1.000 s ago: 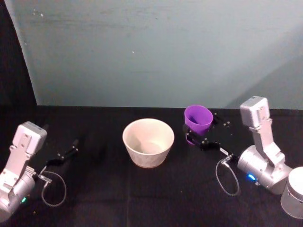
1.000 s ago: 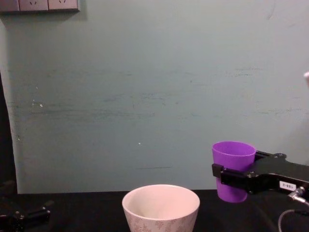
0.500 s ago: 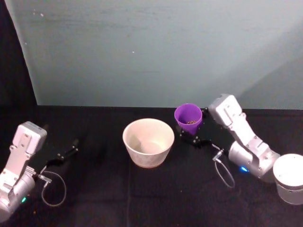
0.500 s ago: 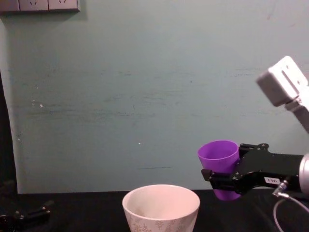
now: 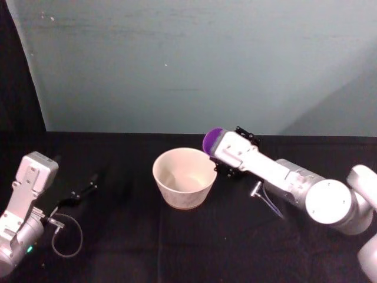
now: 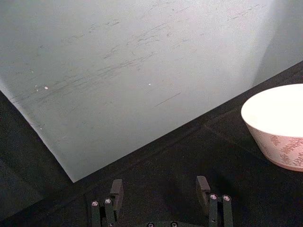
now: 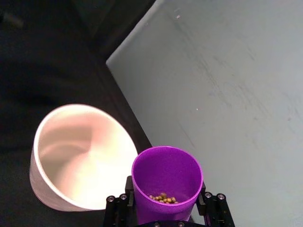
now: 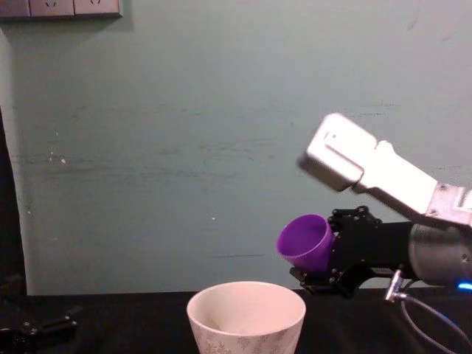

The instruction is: Pick up the cup and pour the mung beans from the cup into the bowl.

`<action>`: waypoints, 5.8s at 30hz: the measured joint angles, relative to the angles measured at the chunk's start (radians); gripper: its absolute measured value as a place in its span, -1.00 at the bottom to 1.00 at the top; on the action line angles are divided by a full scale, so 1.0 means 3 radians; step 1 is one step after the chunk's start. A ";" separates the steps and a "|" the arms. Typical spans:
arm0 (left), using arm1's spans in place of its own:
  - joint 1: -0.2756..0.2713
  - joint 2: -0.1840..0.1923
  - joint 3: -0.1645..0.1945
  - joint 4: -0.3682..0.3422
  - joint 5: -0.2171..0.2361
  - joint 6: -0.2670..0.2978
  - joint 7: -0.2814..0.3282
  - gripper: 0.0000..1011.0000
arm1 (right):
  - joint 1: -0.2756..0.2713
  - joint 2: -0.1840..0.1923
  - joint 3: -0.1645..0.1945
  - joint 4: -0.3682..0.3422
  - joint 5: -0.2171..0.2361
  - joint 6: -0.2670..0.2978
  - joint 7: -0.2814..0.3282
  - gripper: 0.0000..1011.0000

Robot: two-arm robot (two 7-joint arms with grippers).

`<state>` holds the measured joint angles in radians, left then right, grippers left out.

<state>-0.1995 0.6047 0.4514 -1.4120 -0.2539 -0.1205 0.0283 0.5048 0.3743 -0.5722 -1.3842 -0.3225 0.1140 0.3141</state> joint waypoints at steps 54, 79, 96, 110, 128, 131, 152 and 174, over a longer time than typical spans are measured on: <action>0.0000 0.0000 0.0000 0.0000 0.0000 0.0000 0.0000 1.00 | 0.0708 -0.0220 -0.1234 0.0069 -0.2543 0.0835 0.0559 0.45; 0.0000 0.0000 0.0000 0.0000 0.0000 0.0000 0.0000 1.00 | 0.0647 -0.0293 -0.1179 0.0066 -0.2838 0.0780 0.0639 0.45; 0.0000 0.0000 0.0000 0.0000 0.0000 0.0000 0.0000 1.00 | 0.0618 -0.0342 -0.1250 0.0094 -0.3154 0.0764 0.0710 0.45; 0.0000 0.0000 0.0000 0.0000 0.0000 0.0000 0.0000 1.00 | 0.0632 -0.0353 -0.1410 0.0081 -0.3659 0.0872 0.0780 0.45; 0.0000 0.0000 0.0000 0.0000 0.0000 0.0000 0.0000 1.00 | 0.0851 -0.0329 -0.1974 0.0086 -0.4939 0.0995 0.1167 0.45; 0.0000 0.0000 0.0000 0.0000 0.0000 0.0000 0.0000 1.00 | 0.0892 -0.0331 -0.2087 0.0121 -0.5189 0.0983 0.1239 0.45; 0.0000 0.0000 0.0000 0.0000 0.0000 0.0000 0.0000 1.00 | 0.1071 -0.0287 -0.2492 0.0199 -0.6197 0.0616 0.1521 0.45; 0.0000 0.0000 0.0000 0.0000 0.0000 0.0000 0.0000 1.00 | 0.1141 -0.0221 -0.2572 0.0154 -0.6676 0.0346 0.1591 0.45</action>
<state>-0.1995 0.6047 0.4514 -1.4120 -0.2539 -0.1205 0.0283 0.8469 0.3080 -1.3438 -1.3378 -2.3254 0.2177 0.7915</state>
